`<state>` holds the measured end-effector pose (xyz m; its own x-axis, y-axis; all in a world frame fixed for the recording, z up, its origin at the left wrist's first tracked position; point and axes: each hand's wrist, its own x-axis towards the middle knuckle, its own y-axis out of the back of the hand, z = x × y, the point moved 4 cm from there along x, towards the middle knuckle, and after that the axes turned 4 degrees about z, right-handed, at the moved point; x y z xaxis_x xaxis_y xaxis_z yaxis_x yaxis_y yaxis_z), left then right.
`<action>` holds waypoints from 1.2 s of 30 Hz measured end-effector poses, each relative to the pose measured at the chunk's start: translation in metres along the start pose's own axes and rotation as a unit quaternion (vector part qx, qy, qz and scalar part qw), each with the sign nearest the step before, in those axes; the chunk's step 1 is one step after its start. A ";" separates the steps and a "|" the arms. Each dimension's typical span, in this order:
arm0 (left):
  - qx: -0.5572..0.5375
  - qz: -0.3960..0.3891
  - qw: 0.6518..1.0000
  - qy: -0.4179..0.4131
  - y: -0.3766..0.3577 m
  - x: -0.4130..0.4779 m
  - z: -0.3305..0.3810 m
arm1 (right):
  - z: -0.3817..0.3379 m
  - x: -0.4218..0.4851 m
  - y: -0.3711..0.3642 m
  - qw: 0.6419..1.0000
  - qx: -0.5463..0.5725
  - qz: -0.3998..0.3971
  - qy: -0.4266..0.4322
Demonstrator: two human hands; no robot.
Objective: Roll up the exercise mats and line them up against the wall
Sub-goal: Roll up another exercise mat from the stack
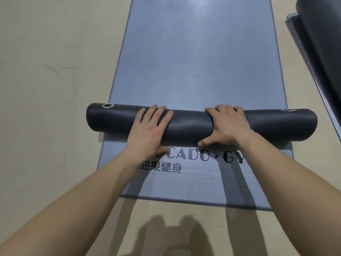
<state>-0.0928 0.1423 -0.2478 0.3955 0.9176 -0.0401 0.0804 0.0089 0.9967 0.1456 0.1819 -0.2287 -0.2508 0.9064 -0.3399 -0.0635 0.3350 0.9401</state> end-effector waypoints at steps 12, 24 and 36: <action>-0.034 -0.094 0.995 -0.025 0.026 0.055 -0.015 | 0.004 0.000 0.026 0.999 0.036 0.027 0.008; -0.128 -0.339 0.932 0.015 0.053 0.069 -0.010 | 0.008 -0.054 0.002 0.996 -0.018 0.085 -0.018; -0.045 -0.112 0.992 0.032 0.051 0.066 -0.016 | 0.019 -0.015 0.032 0.999 0.038 0.016 -0.034</action>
<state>-0.0769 0.2098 -0.1986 0.3176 0.9118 -0.2605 0.0778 0.2487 0.9655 0.1657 0.1834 -0.1942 -0.1855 0.9311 -0.3141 0.0171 0.3226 0.9464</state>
